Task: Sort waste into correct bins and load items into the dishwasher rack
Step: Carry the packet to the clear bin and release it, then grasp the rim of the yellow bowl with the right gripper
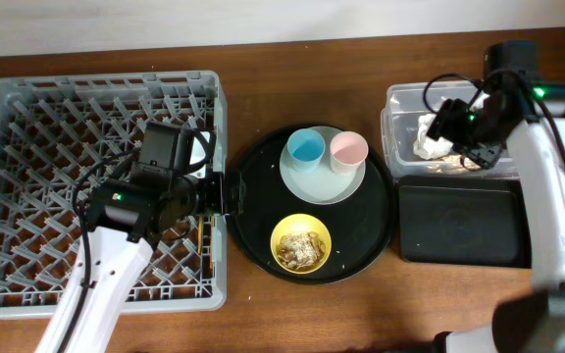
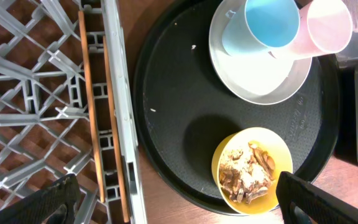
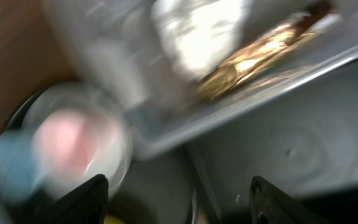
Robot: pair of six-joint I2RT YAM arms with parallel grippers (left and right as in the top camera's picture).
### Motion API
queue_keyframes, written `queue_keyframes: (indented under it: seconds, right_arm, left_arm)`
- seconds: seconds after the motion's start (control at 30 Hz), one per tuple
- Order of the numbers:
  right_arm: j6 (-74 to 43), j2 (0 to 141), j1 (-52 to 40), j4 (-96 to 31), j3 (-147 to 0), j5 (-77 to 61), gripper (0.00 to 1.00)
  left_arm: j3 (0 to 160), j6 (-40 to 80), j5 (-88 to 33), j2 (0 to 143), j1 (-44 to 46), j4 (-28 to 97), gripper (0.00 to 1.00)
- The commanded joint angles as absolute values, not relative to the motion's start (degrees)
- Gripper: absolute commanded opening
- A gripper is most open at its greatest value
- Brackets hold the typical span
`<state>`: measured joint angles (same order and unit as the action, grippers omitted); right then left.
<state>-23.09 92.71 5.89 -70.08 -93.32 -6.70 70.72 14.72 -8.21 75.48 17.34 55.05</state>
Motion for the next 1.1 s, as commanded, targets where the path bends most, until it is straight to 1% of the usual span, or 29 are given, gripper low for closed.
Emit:
queue_keyframes:
  seconds: [0.0,0.07,0.13,0.17,0.2,0.23,0.27,0.3,0.37,0.47,0.5,0.53,0.6,0.67,0.7,0.83,0.87,0.9,0.97,1.03,1.07]
  right_arm:
    - [-10.7,85.6,-2.5,-77.7,-95.2,-13.3,0.75]
    - [-10.7,85.4,-9.6,-79.7,-95.0,-13.3,0.72]
    - [-11.6,86.1,-17.2,-79.4,-93.5,-13.3,0.72]
    - [-12.7,86.5,-20.6,-78.8,-92.5,-13.3,0.72]
    - [-13.2,87.0,-24.8,-77.7,-91.0,-13.3,0.68]
    - [-13.2,87.4,-29.0,-75.8,-89.0,-13.3,0.58]
    - [-14.3,87.8,-32.6,-73.9,-87.0,-13.2,0.54]
    - [-15.4,88.2,-35.7,-71.6,-84.9,-12.9,0.5]
    - [-16.9,88.6,-40.7,-66.0,-80.4,-12.9,0.49]
    - [-19.2,88.6,-46.8,-52.6,-71.1,-12.9,0.49]
    - [-19.2,88.6,-49.3,-45.6,-66.8,-12.8,0.49]
    - [-20.8,88.6,-50.8,-41.3,-64.1,-10.9,0.49]
    - [-26.0,88.6,-53.4,-35.6,-59.6,-1.9,0.47]
    - [-26.0,88.6,-54.3,-34.2,-58.5,-0.1,0.4]
    - [-26.0,88.9,-54.7,-34.0,-58.4,0.1,0.36]
    - [-26.0,92.8,-55.2,-32.1,-58.4,0.7,0.36]
    - [-26.0,94.8,-55.3,-30.6,-58.4,1.0,0.35]
    - [-26.1,96.6,-55.3,-30.1,-58.4,3.0,0.32]
    - [-26.7,98.3,-55.3,-30.9,-58.4,6.4,0.31]
    - [-27.4,98.7,-55.2,-30.8,-58.4,6.5,0.31]
    - [-27.4,98.8,-55.2,-30.7,-58.4,6.5,0.29]
  left_arm:
    - [71.1,14.7,-8.6,74.9,17.3,55.0,0.99]
    - [71.1,14.7,-8.6,74.9,17.3,55.0,0.99]
    - [71.2,14.9,-7.2,74.9,17.3,51.1,0.99]
    - [71.2,14.9,-5.7,74.8,17.1,51.1,0.99]
    - [71.2,15.0,-4.0,74.8,16.1,51.3,0.99]
    - [71.2,17.4,-1.1,74.8,14.1,51.7,0.99]
    - [71.2,19.2,1.1,74.7,11.6,51.9,0.99]
    - [71.2,19.9,1.5,74.6,8.9,52.0,0.99]
    - [71.2,19.9,1.3,74.6,2.2,52.9,0.99]
    - [71.2,19.9,1.3,74.6,-5.0,54.9,0.99]
    - [71.2,19.9,1.3,74.6,-6.4,55.4,0.99]
    - [71.2,19.9,1.3,74.6,-6.7,55.4,0.99]
    - [71.2,19.9,1.3,74.6,-6.7,55.4,0.99]
    - [71.2,19.9,1.3,74.6,-6.7,55.4,0.99]
    - [71.2,19.9,1.3,74.6,-6.7,55.4,0.99]
    - [71.2,19.9,1.3,74.6,-6.7,55.4,0.99]
    - [71.2,19.9,1.3,74.6,-6.7,55.4,0.99]
    - [71.2,19.9,1.3,74.6,-6.7,55.4,0.99]
    - [71.2,19.9,1.3,74.6,-6.7,55.4,0.99]
    - [71.2,19.9,1.3,74.6,-6.7,55.4,0.99]
    - [71.2,19.9,1.3,74.6,-6.7,55.4,0.99]
